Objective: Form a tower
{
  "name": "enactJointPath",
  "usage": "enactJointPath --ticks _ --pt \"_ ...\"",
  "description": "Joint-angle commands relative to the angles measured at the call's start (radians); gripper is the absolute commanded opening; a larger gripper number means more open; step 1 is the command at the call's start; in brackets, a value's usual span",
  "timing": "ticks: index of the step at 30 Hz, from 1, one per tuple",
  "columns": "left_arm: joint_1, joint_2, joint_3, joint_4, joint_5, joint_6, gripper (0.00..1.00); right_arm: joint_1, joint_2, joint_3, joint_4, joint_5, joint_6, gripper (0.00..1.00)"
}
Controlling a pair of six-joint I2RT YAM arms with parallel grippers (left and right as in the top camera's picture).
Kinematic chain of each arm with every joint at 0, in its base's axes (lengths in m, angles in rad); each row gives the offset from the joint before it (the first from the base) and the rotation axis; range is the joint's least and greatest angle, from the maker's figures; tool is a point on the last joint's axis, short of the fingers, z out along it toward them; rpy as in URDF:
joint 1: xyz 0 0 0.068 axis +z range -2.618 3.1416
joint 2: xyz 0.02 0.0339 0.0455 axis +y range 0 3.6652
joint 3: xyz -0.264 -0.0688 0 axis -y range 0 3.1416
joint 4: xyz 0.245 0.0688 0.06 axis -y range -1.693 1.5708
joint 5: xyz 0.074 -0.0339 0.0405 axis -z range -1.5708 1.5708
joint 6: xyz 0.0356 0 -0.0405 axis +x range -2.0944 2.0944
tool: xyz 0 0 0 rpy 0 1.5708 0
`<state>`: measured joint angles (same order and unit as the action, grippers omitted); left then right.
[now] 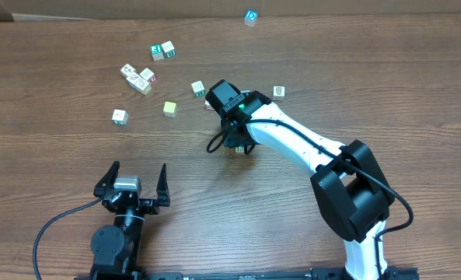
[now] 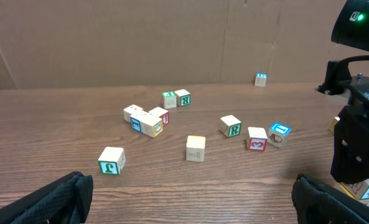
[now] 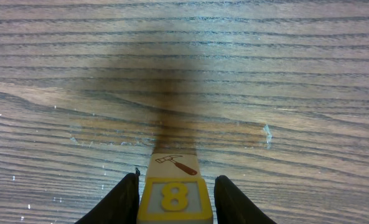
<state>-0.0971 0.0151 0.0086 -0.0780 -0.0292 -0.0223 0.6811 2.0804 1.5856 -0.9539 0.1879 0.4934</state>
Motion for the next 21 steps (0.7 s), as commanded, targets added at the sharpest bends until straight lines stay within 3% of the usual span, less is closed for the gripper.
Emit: enactJointPath --ticks 1,11,14,21 --pt "0.007 -0.010 -0.003 0.003 0.008 0.016 0.99 -0.005 -0.039 0.027 0.006 0.013 0.010 0.36" --pt "0.007 -0.011 -0.003 0.002 0.008 0.016 0.99 -0.005 -0.039 0.027 -0.010 0.008 0.035 0.37" --pt "0.007 -0.011 -0.003 0.002 0.008 0.016 1.00 -0.005 -0.039 0.026 -0.018 -0.006 0.035 0.43" --pt "0.007 -0.011 -0.003 0.002 0.008 0.016 1.00 -0.005 -0.038 0.026 -0.025 -0.025 0.035 0.39"
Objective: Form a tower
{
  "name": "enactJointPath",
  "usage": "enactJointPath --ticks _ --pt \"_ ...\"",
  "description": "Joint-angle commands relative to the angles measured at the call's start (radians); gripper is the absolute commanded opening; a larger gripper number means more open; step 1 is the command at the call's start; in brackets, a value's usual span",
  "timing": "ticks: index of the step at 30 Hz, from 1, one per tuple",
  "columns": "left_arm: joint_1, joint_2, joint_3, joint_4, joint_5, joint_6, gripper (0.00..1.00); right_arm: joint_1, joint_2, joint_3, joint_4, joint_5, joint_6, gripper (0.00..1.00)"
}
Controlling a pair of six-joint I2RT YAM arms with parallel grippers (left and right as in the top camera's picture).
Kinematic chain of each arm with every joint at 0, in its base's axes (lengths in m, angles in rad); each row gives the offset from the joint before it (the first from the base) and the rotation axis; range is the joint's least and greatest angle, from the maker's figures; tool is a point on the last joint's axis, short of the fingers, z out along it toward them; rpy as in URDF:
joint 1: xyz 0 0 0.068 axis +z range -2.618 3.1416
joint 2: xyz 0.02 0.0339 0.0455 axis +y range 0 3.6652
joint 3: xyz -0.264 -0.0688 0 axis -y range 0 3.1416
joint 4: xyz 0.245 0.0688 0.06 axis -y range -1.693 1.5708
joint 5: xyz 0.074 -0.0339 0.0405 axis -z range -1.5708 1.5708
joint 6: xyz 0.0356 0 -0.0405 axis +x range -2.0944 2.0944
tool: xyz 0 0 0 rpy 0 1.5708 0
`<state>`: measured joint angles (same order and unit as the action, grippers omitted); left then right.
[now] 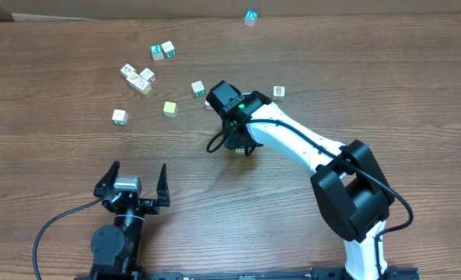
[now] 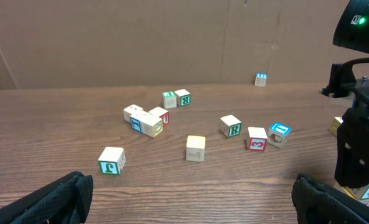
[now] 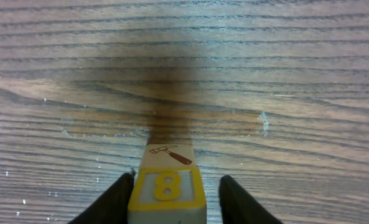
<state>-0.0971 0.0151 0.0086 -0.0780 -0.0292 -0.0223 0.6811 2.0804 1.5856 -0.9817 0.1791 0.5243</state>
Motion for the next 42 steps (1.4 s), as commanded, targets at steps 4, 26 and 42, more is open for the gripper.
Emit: enactJointPath --ticks 4,26,42 --pt "0.007 -0.010 -0.003 0.002 0.008 0.016 0.99 -0.005 -0.038 0.026 0.003 -0.023 0.014 0.39" --pt "0.007 -0.010 -0.003 0.002 0.008 0.016 1.00 -0.005 -0.038 0.026 0.007 -0.023 0.056 0.34" --pt "0.007 -0.011 -0.003 0.002 0.008 0.016 1.00 -0.005 -0.038 0.026 0.011 -0.023 0.056 0.31"
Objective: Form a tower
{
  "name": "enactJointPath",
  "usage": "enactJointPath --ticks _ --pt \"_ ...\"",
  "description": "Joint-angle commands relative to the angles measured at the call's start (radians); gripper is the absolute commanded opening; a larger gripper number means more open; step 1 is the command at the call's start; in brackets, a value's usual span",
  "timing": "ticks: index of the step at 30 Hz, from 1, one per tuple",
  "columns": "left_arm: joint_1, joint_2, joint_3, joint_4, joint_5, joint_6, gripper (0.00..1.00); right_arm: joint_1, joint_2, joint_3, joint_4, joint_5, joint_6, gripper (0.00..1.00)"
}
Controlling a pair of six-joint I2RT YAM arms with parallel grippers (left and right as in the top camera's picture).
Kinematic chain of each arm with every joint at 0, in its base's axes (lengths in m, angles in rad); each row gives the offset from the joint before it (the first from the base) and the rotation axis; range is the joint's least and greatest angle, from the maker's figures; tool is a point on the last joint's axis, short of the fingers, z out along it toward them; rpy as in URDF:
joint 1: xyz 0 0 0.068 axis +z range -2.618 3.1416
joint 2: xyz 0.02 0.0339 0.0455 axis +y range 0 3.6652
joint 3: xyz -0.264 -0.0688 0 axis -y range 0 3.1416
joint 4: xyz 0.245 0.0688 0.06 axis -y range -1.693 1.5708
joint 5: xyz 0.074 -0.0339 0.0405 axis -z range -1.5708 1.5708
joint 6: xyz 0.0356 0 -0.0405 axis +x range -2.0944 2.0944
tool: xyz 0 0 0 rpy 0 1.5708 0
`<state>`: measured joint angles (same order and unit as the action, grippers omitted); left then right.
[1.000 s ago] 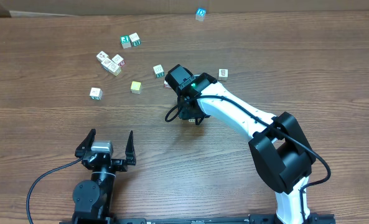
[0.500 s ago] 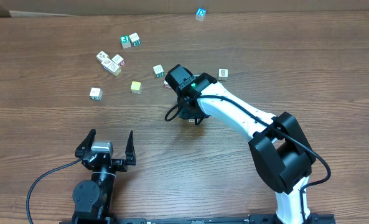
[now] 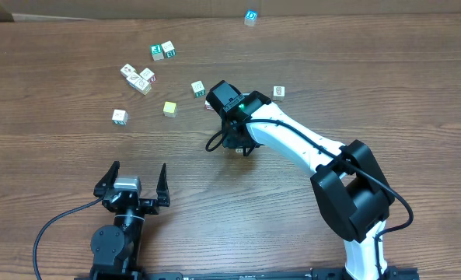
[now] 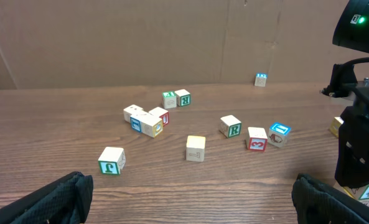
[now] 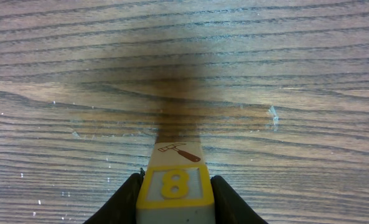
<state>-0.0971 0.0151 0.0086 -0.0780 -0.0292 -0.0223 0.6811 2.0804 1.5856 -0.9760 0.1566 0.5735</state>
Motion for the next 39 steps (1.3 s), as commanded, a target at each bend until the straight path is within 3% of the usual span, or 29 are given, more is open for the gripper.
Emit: enactJointPath --ticks 1,16,21,24,32,39 --pt "0.007 -0.010 -0.003 0.002 0.008 0.016 1.00 -0.005 -0.038 0.026 0.005 0.000 0.007 0.31" --pt "0.007 -0.011 -0.003 0.002 0.008 0.016 1.00 -0.005 -0.038 0.026 0.009 0.001 0.033 0.31" --pt "0.007 -0.011 -0.003 0.002 0.008 0.016 1.00 -0.005 -0.038 0.026 0.009 0.000 0.032 0.37" --pt "0.007 -0.011 -0.003 0.002 0.008 0.016 1.00 -0.005 -0.038 0.026 0.008 0.000 0.032 0.45" --pt "0.007 -0.011 -0.003 0.002 0.008 0.016 1.00 -0.005 -0.038 0.026 0.035 0.063 0.025 0.99" --pt "0.007 -0.011 -0.003 0.002 0.008 0.016 1.00 -0.017 -0.038 0.026 0.164 0.196 0.025 1.00"
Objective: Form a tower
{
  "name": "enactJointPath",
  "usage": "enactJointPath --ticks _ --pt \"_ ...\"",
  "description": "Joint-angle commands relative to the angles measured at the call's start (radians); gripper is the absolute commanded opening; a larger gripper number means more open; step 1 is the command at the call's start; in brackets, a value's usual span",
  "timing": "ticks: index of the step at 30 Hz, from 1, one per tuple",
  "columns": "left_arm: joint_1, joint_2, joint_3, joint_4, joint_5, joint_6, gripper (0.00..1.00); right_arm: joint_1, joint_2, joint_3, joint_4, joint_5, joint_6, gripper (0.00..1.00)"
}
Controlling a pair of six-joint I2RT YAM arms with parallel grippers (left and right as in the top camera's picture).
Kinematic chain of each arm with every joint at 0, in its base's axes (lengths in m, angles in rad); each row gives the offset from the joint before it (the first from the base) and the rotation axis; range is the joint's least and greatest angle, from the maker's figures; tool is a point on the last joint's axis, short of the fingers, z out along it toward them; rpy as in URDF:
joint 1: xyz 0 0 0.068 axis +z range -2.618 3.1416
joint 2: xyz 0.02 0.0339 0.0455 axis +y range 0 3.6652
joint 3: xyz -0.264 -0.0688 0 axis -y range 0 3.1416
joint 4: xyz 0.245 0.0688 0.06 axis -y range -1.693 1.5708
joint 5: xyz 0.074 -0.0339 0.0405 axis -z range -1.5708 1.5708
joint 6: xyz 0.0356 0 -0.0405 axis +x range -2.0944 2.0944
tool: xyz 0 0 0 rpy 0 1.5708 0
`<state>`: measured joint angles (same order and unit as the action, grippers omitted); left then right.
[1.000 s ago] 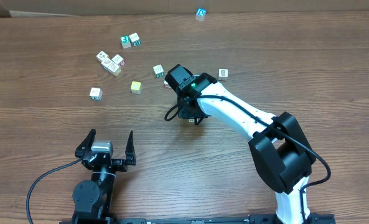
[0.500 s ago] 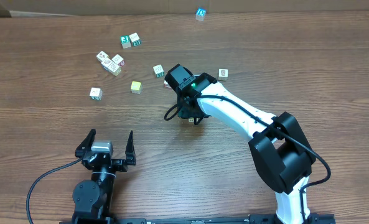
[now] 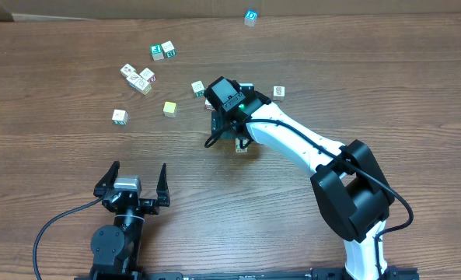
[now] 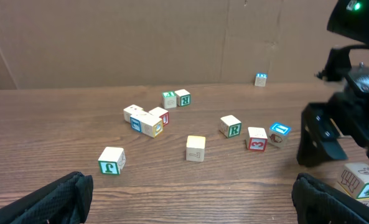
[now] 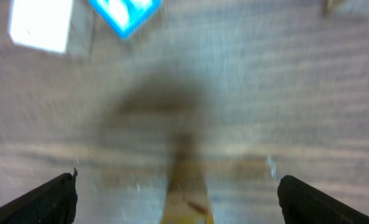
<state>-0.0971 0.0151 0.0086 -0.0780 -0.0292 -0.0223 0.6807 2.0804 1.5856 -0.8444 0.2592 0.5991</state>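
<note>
A wooden block (image 3: 241, 146) stands alone on the table, free of any gripper. In the left wrist view this block (image 4: 360, 179) shows a green 4 and a drawing. It is a blurred tan shape (image 5: 187, 199) low in the right wrist view. My right gripper (image 3: 228, 128) hangs just beyond and above it, open, its fingers (image 5: 53, 199) wide apart with nothing between them. Near the front edge my left gripper (image 3: 133, 177) is open and empty, its fingertips (image 4: 60, 196) at the frame corners.
Loose blocks lie across the far half: a yellow one (image 3: 169, 108), a green R (image 3: 198, 89), a cluster (image 3: 139, 78), a green pair (image 3: 162, 51), a single (image 3: 120, 117), one (image 3: 278, 92) right of the arm, a blue one (image 3: 250, 15) at the far edge.
My right gripper was shut on the block down at the table. Now it is open, higher and a little farther away, and the block stands by itself. The left arm has not moved.
At all three earlier moments my right gripper held the yellow-8 block low over the same patch of table, barely shifting. Now the block is let go there and the gripper has pulled back, open. The left gripper stayed open at the front throughout.
</note>
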Motion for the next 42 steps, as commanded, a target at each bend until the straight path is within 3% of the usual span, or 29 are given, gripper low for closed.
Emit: enactJointPath --ticks 1,16,42 --pt "0.007 -0.010 -0.003 0.002 0.008 0.016 1.00 -0.026 -0.038 0.026 0.050 0.106 0.000 1.00" --pt "0.007 -0.011 -0.003 0.002 0.008 0.016 0.99 -0.204 -0.038 0.026 0.132 0.053 0.045 1.00" --pt "0.007 -0.011 -0.003 0.002 0.008 0.016 1.00 -0.212 -0.038 0.026 0.148 0.051 0.045 1.00"
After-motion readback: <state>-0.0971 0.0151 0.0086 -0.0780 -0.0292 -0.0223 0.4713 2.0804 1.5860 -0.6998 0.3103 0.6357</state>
